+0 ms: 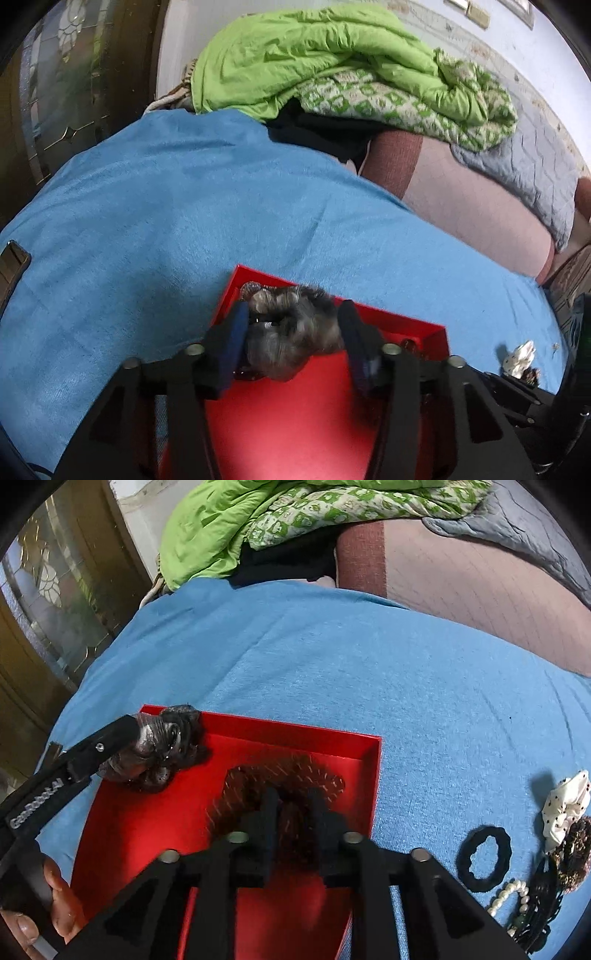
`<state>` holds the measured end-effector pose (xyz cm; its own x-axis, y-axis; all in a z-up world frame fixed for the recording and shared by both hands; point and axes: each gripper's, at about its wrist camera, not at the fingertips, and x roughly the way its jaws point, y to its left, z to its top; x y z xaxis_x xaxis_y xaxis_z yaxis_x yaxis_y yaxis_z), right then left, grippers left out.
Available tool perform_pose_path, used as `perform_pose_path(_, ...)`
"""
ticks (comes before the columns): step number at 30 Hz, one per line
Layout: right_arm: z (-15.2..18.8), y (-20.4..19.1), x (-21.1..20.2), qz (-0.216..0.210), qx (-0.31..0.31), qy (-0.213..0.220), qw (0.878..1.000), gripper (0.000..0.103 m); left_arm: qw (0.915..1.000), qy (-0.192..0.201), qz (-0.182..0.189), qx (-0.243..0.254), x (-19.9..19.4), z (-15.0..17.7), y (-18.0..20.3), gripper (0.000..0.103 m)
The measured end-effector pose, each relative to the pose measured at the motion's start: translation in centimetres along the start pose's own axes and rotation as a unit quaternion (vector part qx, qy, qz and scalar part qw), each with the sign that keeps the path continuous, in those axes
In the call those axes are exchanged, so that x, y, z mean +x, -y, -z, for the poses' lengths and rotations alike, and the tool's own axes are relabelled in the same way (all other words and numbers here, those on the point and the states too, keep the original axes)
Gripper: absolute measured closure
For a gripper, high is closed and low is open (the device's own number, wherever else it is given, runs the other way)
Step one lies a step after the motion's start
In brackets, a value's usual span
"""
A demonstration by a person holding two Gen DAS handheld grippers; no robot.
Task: Organize jewelry
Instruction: 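Carry both held scrunchies over the red tray with both tools, then open both tools to drop the scrunchies into the red tray, then grasp the black hair tie with the left tool while the right tool grasps the pearl bracelet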
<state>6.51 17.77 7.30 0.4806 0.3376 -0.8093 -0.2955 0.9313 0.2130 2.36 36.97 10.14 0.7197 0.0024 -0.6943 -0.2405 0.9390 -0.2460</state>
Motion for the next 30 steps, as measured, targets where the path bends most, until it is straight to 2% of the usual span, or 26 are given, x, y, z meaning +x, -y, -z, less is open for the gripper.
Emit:
perform_pose_path(1, -0.1, 0.0, -0.3, -0.001, 0.002, 0.005, 1.000, 0.057, 1.0000, 0.004, 0.002, -0.005, -0.3, 0.0, -0.2, 0.050)
perform_pose_path(2, -0.1, 0.2, -0.8, -0.001, 0.003, 0.011, 1.000, 0.050, 0.9999, 0.006, 0.002, -0.009, -0.5, -0.1, -0.3, 0.050)
perform_pose_path(3, -0.1, 0.3, -1.4, -0.001, 0.005, 0.016, 1.000, 0.048, 0.9999, 0.007, 0.003, -0.012, -0.6, -0.1, -0.4, 0.050)
perform_pose_path(6, 0.1, 0.9, -2.8, -0.012, 0.014, 0.022, 1.000, 0.048, 0.9998, 0.006, 0.004, -0.017, -1.0, 0.1, -0.6, 0.050)
perform_pose_path(12, 2.9, 4.5, -7.0, -0.024, 0.047, 0.031, 0.998, 0.047, 0.9999, 0.011, -0.001, -0.011, -1.8, 0.6, -0.1, 0.050)
perform_pose_path(15, 5.1, 7.3, -9.6, -0.015, 0.061, 0.038, 0.997, 0.047, 0.9998, 0.021, -0.001, -0.004, -2.8, 1.1, 0.6, 0.050)
perform_pose_path(19, 8.8, 12.4, -13.5, 0.021, 0.085, 0.056, 0.995, 0.045, 0.9993, 0.036, 0.005, 0.010, -4.4, 2.3, 2.1, 0.050)
perform_pose_path(26, 14.4, 20.9, -17.2, 0.086, 0.127, 0.061, 0.986, 0.043, 0.9962, 0.036, 0.044, 0.066, -7.7, 5.0, 8.3, 0.049)
perform_pose_path(30, 16.4, 24.8, -17.8, 0.094, 0.161, 0.062, 0.981, 0.043, 0.9915, 0.018, 0.072, 0.107, -8.9, 6.6, 12.6, 0.050)
